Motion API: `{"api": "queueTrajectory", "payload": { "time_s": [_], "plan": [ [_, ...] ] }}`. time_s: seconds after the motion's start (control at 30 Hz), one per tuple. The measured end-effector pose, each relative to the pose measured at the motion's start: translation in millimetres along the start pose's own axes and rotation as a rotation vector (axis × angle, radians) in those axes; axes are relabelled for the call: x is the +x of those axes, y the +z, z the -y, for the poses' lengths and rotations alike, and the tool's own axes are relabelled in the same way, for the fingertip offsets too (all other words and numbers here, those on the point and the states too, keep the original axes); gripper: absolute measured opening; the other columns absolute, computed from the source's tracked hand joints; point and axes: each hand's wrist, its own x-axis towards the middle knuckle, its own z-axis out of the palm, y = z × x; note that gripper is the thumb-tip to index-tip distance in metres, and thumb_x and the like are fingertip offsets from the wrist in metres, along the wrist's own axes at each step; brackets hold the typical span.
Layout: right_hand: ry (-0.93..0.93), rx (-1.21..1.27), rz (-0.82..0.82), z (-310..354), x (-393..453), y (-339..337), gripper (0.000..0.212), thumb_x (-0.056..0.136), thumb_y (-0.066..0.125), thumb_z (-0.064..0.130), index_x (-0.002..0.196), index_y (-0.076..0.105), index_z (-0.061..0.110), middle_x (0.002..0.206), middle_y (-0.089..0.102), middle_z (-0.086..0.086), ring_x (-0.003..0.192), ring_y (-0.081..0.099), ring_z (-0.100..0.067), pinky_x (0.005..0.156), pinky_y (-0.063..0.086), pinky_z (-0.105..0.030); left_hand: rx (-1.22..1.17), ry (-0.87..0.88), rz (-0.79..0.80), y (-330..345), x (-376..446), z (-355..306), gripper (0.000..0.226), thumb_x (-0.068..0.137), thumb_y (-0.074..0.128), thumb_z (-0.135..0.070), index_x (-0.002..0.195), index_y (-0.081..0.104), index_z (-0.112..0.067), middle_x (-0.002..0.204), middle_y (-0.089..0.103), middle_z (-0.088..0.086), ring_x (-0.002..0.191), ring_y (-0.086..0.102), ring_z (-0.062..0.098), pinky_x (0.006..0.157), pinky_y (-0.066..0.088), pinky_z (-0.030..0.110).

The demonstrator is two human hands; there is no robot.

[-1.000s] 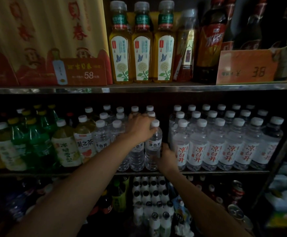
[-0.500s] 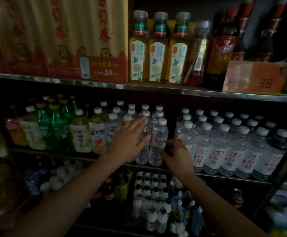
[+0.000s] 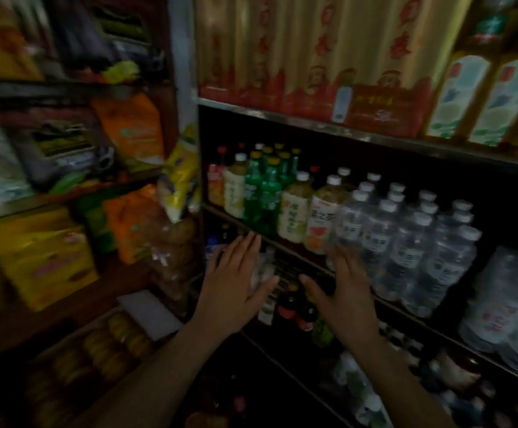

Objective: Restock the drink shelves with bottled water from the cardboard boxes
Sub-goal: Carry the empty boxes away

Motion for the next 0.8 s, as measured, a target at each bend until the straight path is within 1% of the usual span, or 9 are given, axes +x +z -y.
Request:
{"api": "queueTrajectory", "payload": {
  "time_s": [0.07,0.13,0.23,0.33,0.47,0.53,0.6,0.7,0.8],
  "plan": [
    [-0.066,0.063,0.074,32.4,-1.5,22.5,0.074,0.084,0.050,0.060,0.145,0.038,0.019,0.153,0.032,-0.002,0.143,0.026,-0.023,0.113,0.029,-0.040,0.027,-0.100,-0.035,-15.8,-32.1,35.8,0.078,0.086,0.002,-0.075,0.151,-0.001,-0.032,0.153,-0.009,-0.021,0.140,-0.008,-0.003,0.118,-0.002,0.032],
    [-0.112,0.154,0.165,68.0,-4.7,46.0,0.074,0.083,0.048,0.061,0.145,0.037,0.022,0.155,0.028,0.000,0.144,0.022,-0.021,0.114,0.029,-0.041,0.066,-0.206,-0.052,-33.3,-68.4,69.9,0.078,0.086,0.002,-0.074,0.151,-0.001,-0.032,0.154,-0.007,-0.020,0.141,-0.004,-0.001,0.116,-0.004,0.029],
    [-0.183,0.247,0.280,129.6,-12.5,83.8,0.078,0.080,0.045,0.067,0.145,0.037,0.024,0.156,0.025,0.002,0.145,0.020,-0.020,0.115,0.027,-0.041,0.122,-0.396,-0.097,-64.4,-129.2,121.7,0.075,0.089,0.009,-0.072,0.152,0.007,-0.031,0.158,0.011,-0.012,0.145,0.010,0.008,0.116,0.005,0.031],
    [-0.254,0.316,0.360,198.7,-26.0,117.9,0.080,0.081,0.046,0.068,0.147,0.034,0.023,0.156,0.024,0.004,0.145,0.019,-0.017,0.113,0.025,-0.036,0.181,-0.597,-0.140,-101.3,-194.2,168.5,0.082,0.086,0.009,-0.074,0.151,0.018,-0.025,0.157,0.021,-0.007,0.144,0.020,0.014,0.115,0.015,0.036],
    [-0.341,0.465,0.446,287.0,-53.5,156.0,0.074,0.084,0.051,0.060,0.146,0.036,0.022,0.154,0.028,0.004,0.142,0.026,-0.017,0.113,0.032,-0.038,0.233,-0.787,-0.189,-149.6,-280.2,220.4,0.085,0.084,0.011,-0.075,0.152,0.017,-0.025,0.157,0.021,-0.005,0.143,0.020,0.017,0.115,0.018,0.038],
    [-0.371,0.491,0.489,325.5,-73.5,172.7,0.071,0.086,0.054,0.056,0.146,0.036,0.021,0.154,0.029,0.002,0.142,0.024,-0.015,0.112,0.030,-0.033,0.246,-0.866,-0.216,-169.8,-318.4,241.5,0.085,0.083,0.014,-0.075,0.152,0.018,-0.025,0.156,0.024,-0.004,0.143,0.022,0.018,0.114,0.019,0.037],
    [-0.381,0.482,0.523,357.6,-95.4,190.2,0.073,0.086,0.052,0.057,0.147,0.035,0.020,0.154,0.028,0.001,0.142,0.024,-0.016,0.114,0.029,-0.037,0.246,-0.932,-0.236,-184.4,-352.7,260.9,0.085,0.082,0.015,-0.074,0.151,0.019,-0.025,0.156,0.026,-0.003,0.143,0.023,0.018,0.114,0.019,0.037],
    [-0.350,0.482,0.570,393.0,-129.1,219.3,0.073,0.085,0.050,0.060,0.147,0.035,0.023,0.154,0.028,0.004,0.141,0.028,-0.017,0.113,0.032,-0.042,0.223,-1.005,-0.215,-192.5,-400.4,288.8,0.085,0.081,0.016,-0.075,0.151,0.018,-0.027,0.156,0.023,-0.005,0.144,0.019,0.016,0.114,0.019,0.040],
    [-0.278,0.464,0.615,408.6,-161.4,251.6,0.068,0.087,0.054,0.057,0.145,0.037,0.025,0.153,0.032,0.005,0.140,0.029,-0.016,0.111,0.030,-0.033,0.126,-1.078,-0.181,-182.9,-439.5,317.2,0.084,0.082,0.022,-0.077,0.151,0.018,-0.028,0.157,0.023,-0.005,0.144,0.021,0.018,0.114,0.022,0.044]
  ]
}}
